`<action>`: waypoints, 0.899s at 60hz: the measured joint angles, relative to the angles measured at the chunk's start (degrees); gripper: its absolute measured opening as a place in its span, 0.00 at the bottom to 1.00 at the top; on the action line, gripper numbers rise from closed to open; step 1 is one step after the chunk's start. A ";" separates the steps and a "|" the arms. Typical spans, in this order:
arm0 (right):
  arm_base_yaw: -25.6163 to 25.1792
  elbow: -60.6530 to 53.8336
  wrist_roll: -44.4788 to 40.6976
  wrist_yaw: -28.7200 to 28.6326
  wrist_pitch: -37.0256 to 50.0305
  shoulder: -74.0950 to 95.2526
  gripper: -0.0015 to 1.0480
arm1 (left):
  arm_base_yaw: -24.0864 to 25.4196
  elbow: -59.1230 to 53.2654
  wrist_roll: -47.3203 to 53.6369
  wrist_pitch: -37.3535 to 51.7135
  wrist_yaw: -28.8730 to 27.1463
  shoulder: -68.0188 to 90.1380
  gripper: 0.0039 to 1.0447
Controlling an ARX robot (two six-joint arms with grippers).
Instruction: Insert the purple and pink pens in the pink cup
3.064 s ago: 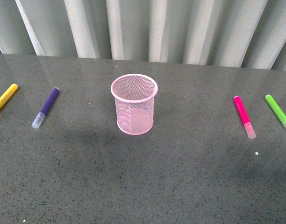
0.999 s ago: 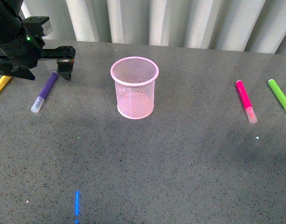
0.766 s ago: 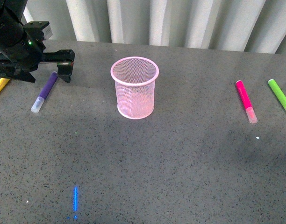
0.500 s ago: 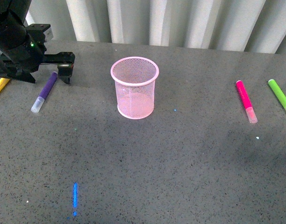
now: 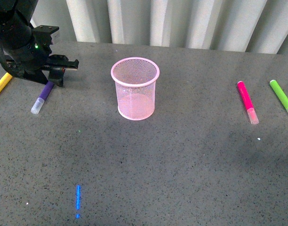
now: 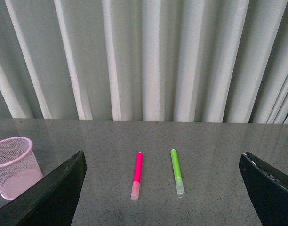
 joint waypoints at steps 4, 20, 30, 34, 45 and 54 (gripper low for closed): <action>0.00 0.00 0.00 0.00 0.00 0.00 0.93 | 0.07 -1.38 0.15 0.85 -0.31 -0.76 0.15; 0.00 0.00 0.00 -0.02 0.00 0.00 0.93 | 0.09 -5.95 -2.23 3.45 0.44 -3.41 0.12; 0.00 0.00 0.00 0.00 0.00 0.00 0.93 | 0.00 -9.79 -5.92 6.82 3.91 -5.99 0.12; 0.00 0.00 0.00 0.00 0.00 0.00 0.93 | -0.17 -12.22 -8.33 9.84 5.84 -7.98 0.12; 0.00 0.00 0.00 0.00 0.00 0.00 0.93 | -1.46 -19.89 -11.17 24.04 5.11 -16.46 0.12; 0.00 0.00 0.00 0.00 0.00 0.00 0.93 | -3.96 -28.68 -13.09 42.88 3.15 -25.79 0.12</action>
